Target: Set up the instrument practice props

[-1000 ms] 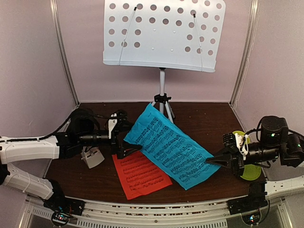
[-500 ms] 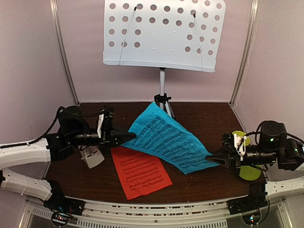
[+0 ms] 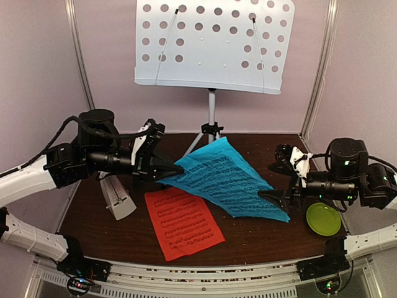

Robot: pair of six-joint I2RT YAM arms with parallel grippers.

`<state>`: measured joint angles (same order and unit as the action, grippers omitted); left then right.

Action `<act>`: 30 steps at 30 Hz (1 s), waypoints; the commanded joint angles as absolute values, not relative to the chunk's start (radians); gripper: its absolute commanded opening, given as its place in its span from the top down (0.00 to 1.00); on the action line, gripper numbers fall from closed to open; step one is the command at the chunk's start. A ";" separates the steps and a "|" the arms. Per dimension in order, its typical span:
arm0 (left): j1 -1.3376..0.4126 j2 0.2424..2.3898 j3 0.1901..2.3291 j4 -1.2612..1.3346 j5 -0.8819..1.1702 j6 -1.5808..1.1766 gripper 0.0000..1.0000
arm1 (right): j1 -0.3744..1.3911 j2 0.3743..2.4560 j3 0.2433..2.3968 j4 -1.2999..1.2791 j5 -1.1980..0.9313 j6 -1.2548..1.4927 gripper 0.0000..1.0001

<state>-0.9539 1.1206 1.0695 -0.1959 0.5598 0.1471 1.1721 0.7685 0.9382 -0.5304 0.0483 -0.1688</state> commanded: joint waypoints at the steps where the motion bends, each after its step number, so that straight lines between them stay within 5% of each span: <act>1: -0.976 1.163 1.177 -0.406 0.511 0.201 1.00 | 1.183 0.849 1.066 -0.610 0.100 -0.163 0.28; 12: -1.013 1.269 1.351 -0.551 0.473 0.172 1.00 | 1.258 1.018 1.242 -0.725 0.130 -0.175 0.43; 23: -1.022 1.311 1.431 -0.600 0.426 0.151 1.00 | 1.275 1.079 1.290 -0.765 0.122 -0.151 1.00; 28: -1.022 1.224 1.347 -0.475 0.333 0.114 0.62 | 1.267 1.028 1.284 -0.705 0.106 -0.077 1.00; 30: -1.019 1.181 1.332 -0.456 0.250 0.110 0.54 | 1.257 1.005 1.292 -0.687 0.077 -0.059 1.00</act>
<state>-1.0176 1.2743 1.3613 -0.5636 0.3851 0.1379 1.2686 1.0657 1.2709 -0.7403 0.1085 -0.1234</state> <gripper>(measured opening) 0.404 0.011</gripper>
